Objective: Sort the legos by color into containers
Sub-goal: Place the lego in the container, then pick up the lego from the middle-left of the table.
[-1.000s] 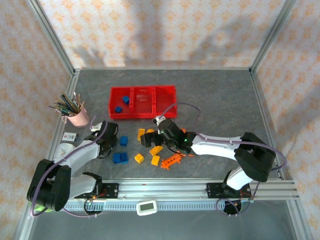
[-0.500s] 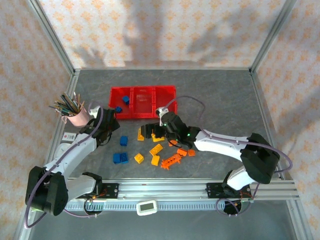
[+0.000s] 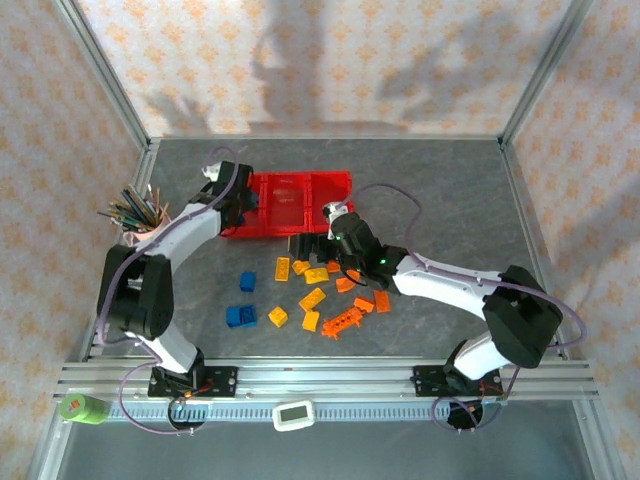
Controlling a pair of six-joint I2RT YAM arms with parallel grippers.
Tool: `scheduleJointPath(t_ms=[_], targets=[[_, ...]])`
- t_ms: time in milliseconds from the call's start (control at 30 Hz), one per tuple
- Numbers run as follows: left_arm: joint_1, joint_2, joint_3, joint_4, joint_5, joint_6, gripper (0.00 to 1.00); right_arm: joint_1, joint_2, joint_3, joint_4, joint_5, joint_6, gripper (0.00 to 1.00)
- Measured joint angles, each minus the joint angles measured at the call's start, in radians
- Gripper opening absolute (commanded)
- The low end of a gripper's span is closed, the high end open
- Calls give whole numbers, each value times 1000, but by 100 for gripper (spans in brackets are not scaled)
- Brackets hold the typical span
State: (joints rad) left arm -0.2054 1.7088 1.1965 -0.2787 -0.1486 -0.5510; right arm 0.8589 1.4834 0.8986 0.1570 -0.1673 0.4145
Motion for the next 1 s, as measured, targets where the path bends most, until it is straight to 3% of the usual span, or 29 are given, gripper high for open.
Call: scheduleJointPath(t_ms=[233,433,733,1000], targets=[[9,76,53,-5,-16,36,54,-3,0,10,-7,11,-13,100],[10,48,45,-18,-9,64,56,-3,-8,45,-31,13,-26,100],[-6,-238,-160,-29,41,62,60,0,-29,43,-80,6,-34,100],[-114,-444,-395,-117,35,9,66,57,-29,-10,-105,12,-33,100]])
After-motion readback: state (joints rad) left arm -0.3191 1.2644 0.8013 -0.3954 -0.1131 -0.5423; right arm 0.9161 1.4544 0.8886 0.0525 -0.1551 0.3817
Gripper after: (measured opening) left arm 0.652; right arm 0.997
